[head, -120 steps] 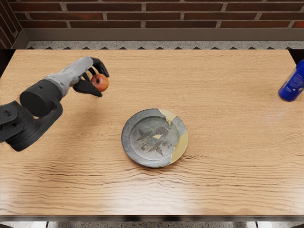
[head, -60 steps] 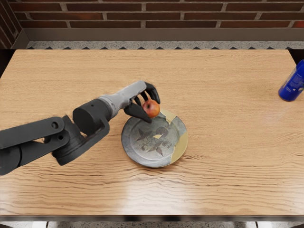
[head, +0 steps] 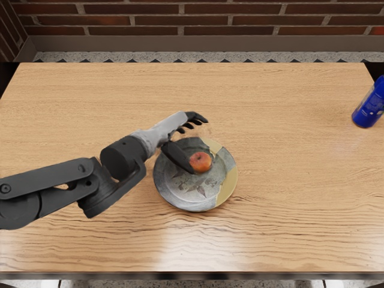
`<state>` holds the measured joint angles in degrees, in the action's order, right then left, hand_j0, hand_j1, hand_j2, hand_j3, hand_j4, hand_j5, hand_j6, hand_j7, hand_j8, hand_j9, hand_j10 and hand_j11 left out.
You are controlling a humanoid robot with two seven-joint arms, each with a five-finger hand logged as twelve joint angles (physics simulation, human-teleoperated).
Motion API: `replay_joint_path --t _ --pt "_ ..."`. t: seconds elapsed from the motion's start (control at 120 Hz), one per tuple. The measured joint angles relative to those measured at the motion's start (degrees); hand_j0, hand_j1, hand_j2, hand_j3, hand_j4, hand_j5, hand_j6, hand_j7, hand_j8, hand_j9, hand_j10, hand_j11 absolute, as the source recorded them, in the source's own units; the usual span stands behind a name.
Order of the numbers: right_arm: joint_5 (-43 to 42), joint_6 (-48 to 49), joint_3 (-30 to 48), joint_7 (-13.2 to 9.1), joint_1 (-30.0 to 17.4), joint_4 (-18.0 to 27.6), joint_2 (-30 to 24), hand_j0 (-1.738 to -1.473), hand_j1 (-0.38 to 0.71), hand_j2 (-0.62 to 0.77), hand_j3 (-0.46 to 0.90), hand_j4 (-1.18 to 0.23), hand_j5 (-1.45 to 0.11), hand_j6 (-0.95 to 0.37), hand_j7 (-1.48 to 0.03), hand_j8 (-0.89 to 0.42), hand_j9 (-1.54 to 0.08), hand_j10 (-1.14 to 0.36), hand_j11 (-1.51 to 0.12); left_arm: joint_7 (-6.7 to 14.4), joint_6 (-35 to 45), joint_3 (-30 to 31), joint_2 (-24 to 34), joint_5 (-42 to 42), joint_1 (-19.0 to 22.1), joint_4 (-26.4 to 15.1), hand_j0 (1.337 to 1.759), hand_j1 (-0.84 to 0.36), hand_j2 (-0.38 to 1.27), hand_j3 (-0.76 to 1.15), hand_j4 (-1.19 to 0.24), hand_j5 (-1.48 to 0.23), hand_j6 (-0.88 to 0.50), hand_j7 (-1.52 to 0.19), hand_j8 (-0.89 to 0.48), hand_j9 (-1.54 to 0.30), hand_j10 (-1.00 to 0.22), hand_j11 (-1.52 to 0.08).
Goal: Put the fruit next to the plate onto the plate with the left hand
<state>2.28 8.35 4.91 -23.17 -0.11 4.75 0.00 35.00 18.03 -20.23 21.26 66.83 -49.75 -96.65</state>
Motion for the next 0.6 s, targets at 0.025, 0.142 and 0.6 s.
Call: replay_joint_path --t 0.025,0.142,0.6 --pt "0.0 0.0 0.0 0.0 0.0 0.01 0.0 -1.658 -0.35 0.0 0.0 0.0 0.0 0.0 0.0 0.0 0.0 0.0 0.0 0.0 0.05 -0.27 0.31 -0.1 0.07 -0.8 1.658 0.08 0.09 0.0 -0.24 -0.37 -0.19 -0.36 -0.21 -0.35 -0.26 -0.35" --pt "0.02 0.02 0.01 -0.01 0.0 0.08 0.0 -1.658 -0.35 0.0 0.0 0.0 0.0 0.0 0.0 0.0 0.0 0.0 0.0 0.0 -0.5 -3.73 7.03 -5.35 -0.19 -2.77 1.658 0.19 0.05 0.0 -0.14 -0.22 -0.12 -0.21 -0.13 -0.21 -0.16 -0.21" --pt "0.51 0.51 0.42 -0.03 -0.06 0.9 0.0 -1.658 -0.35 0.0 0.0 0.0 0.0 0.0 0.0 0.0 0.0 0.0 0.0 0.0 -50.98 -22.67 51.93 -81.73 10.43 -0.21 1.658 0.32 0.01 0.0 -0.03 -0.04 -0.03 -0.04 -0.03 -0.04 -0.03 -0.04"
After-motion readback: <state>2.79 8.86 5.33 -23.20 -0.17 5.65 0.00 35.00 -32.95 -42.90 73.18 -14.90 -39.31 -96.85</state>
